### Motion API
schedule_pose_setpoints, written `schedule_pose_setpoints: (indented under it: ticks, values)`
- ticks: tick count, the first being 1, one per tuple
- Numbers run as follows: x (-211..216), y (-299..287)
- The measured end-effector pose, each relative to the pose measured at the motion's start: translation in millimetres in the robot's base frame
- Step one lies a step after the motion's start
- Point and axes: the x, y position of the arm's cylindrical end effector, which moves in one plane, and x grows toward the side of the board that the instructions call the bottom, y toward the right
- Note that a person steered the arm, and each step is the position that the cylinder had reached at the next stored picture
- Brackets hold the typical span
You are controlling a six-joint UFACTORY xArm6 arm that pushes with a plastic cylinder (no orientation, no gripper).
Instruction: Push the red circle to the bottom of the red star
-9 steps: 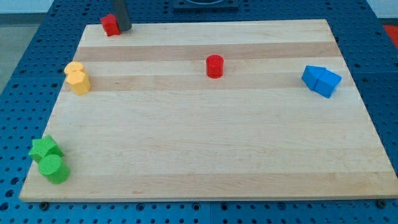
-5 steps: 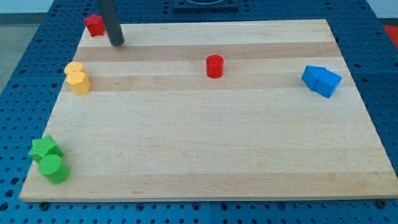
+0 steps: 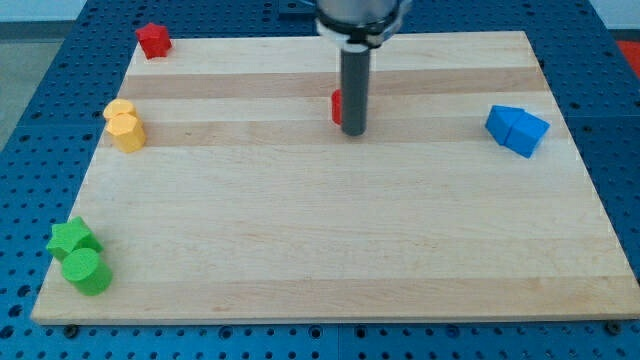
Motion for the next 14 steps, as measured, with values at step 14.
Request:
schedule_pose_setpoints:
  ticks: [14]
  values:
    - [-72.1, -197.8]
